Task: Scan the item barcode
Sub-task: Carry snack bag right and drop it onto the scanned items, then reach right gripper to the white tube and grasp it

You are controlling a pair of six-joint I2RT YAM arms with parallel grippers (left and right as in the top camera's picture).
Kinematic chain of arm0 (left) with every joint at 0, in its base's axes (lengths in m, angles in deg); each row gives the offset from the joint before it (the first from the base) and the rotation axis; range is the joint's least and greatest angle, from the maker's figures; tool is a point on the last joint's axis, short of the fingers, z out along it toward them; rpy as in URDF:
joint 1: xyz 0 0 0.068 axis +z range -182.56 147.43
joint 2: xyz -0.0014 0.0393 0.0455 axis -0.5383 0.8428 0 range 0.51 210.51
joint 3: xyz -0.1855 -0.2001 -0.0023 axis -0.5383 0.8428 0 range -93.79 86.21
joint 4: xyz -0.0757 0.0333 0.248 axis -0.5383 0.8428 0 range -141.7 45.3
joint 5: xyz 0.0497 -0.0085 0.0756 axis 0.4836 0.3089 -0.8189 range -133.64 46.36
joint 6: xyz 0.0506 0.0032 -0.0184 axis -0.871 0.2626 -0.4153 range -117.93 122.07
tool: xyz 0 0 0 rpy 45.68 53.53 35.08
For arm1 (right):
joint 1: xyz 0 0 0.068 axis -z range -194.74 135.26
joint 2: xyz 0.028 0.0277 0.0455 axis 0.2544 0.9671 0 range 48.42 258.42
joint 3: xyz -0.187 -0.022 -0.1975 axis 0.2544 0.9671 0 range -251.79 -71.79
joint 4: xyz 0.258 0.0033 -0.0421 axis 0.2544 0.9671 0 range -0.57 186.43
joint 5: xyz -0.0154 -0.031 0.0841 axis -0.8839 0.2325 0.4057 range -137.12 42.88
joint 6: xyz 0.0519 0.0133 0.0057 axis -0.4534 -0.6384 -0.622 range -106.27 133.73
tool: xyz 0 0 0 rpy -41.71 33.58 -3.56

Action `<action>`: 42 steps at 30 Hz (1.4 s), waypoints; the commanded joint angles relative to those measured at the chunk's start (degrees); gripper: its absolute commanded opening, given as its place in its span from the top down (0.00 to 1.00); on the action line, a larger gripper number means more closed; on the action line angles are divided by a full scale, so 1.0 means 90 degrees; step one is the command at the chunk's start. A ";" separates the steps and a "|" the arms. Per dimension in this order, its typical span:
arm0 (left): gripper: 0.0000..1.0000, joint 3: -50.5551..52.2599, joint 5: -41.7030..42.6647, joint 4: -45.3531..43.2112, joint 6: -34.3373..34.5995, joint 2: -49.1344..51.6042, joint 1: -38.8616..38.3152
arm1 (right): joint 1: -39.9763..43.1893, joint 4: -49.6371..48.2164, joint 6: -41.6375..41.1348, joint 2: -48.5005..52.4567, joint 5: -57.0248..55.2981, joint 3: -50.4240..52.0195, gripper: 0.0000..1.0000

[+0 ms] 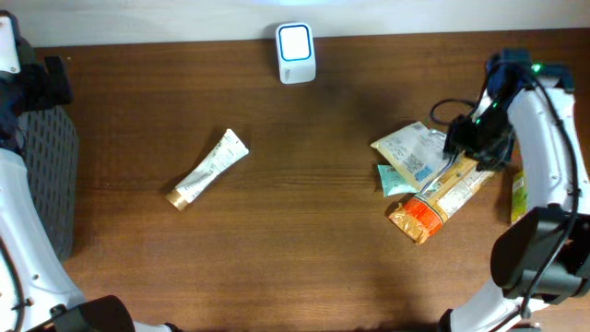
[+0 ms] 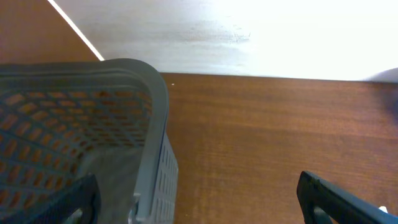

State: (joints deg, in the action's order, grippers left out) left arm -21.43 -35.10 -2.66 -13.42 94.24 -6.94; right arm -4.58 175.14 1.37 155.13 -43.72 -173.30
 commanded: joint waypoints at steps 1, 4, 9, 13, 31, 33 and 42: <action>0.01 -0.0046 0.0019 -0.0015 -0.0097 -0.0095 -0.0005 | -0.0051 0.0578 0.0454 -0.0070 0.0415 -0.1294 0.33; 0.01 -0.0046 0.0019 -0.0015 -0.0097 -0.0095 -0.0005 | -0.0617 0.0192 0.0695 -0.0061 0.1625 -0.1625 0.31; 0.01 -0.0046 0.0019 -0.0015 -0.0097 -0.0095 -0.0005 | -0.2662 -0.2154 0.0299 0.0294 0.1936 -0.1406 0.27; 0.01 -0.0046 0.0019 -0.0015 -0.0097 -0.0095 -0.0005 | -0.4041 -0.4114 -0.0464 0.1382 0.1940 -0.1406 0.21; 0.01 -0.0046 0.0019 -0.0017 -0.0100 -0.0095 -0.0005 | -0.6195 -0.5450 -0.3660 0.3687 0.1977 -0.1387 0.40; 0.01 -0.0046 0.0019 -0.0015 -0.0100 -0.0095 -0.0005 | -0.6122 -0.5610 -0.3560 0.3687 0.1880 -0.1387 0.42; 0.01 -0.0046 0.0019 -0.0015 -0.0100 -0.0095 -0.0005 | -0.5989 -0.5309 -0.2249 0.3682 0.1690 -0.1406 0.58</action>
State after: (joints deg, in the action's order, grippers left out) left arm -21.43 -35.10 -2.68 -13.42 94.24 -6.94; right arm -58.59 125.42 -25.17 187.44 -27.59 -185.89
